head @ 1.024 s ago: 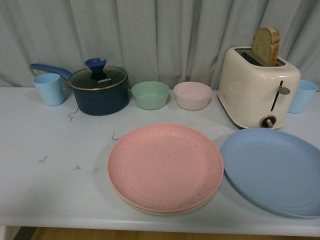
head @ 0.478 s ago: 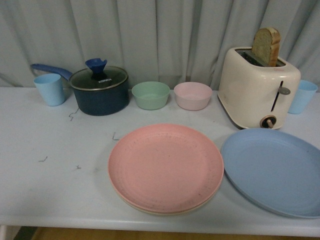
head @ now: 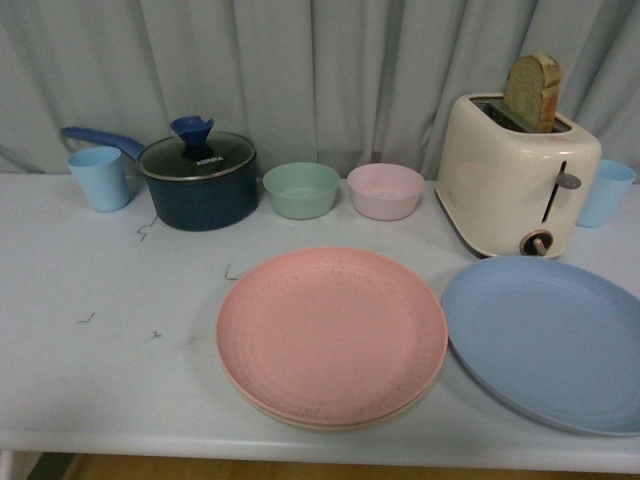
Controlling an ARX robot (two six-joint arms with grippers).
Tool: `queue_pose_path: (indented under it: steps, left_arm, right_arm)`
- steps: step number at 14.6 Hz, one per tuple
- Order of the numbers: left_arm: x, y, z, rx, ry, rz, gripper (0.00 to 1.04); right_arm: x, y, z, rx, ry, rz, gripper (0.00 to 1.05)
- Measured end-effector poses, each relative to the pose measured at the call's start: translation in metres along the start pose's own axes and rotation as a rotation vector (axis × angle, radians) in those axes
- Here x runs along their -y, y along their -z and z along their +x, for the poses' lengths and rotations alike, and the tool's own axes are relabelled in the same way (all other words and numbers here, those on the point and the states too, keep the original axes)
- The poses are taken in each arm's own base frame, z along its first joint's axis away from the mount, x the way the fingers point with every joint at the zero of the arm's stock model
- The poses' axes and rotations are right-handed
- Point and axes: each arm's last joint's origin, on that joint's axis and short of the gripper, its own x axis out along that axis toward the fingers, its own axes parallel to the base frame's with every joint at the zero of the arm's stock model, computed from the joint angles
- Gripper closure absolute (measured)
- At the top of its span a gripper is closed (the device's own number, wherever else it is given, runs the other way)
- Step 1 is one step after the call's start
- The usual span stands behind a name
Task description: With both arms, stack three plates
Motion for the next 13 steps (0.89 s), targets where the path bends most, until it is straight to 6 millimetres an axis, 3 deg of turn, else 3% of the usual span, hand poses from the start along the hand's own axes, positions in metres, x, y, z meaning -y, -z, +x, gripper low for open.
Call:
queue_pose_path:
  steps: [1,3,5,6,7,8,10,13]
  left_arm:
    - [0.0,0.0,0.0,0.002,0.001,0.0,0.54]
    - [0.0,0.0,0.0,0.001,0.0,0.0,0.29]
    - [0.0,0.0,0.0,0.001,0.0,0.001,0.06]
    - [0.0,0.0,0.0,0.0,0.0,0.001,0.07]
    - [0.0,0.0,0.0,0.0,0.0,0.0,0.07]
    - [0.0,0.0,0.0,0.001,0.0,0.0,0.07]
    - [0.0,0.0,0.0,0.001,0.0,0.0,0.07]
    - [0.0,0.0,0.0,0.001,0.0,0.0,0.07]
  right_arm:
    - [0.008,-0.012,0.008,-0.261,0.049,0.03,0.06]
    - [0.038,-0.052,0.027,-0.254,0.127,0.092,0.06]
    - [0.072,-0.07,0.055,-0.328,0.171,0.086,0.06]
    - [0.088,-0.068,0.076,-0.398,0.174,0.104,0.06]
    - [0.106,-0.07,0.114,-0.484,0.122,0.13,0.06]
    - [0.111,-0.072,0.138,-0.52,0.092,0.128,0.06]
    - [0.112,-0.063,0.183,-0.574,0.042,0.088,0.06]
    - [0.103,-0.046,0.226,-0.636,-0.002,0.065,0.06]
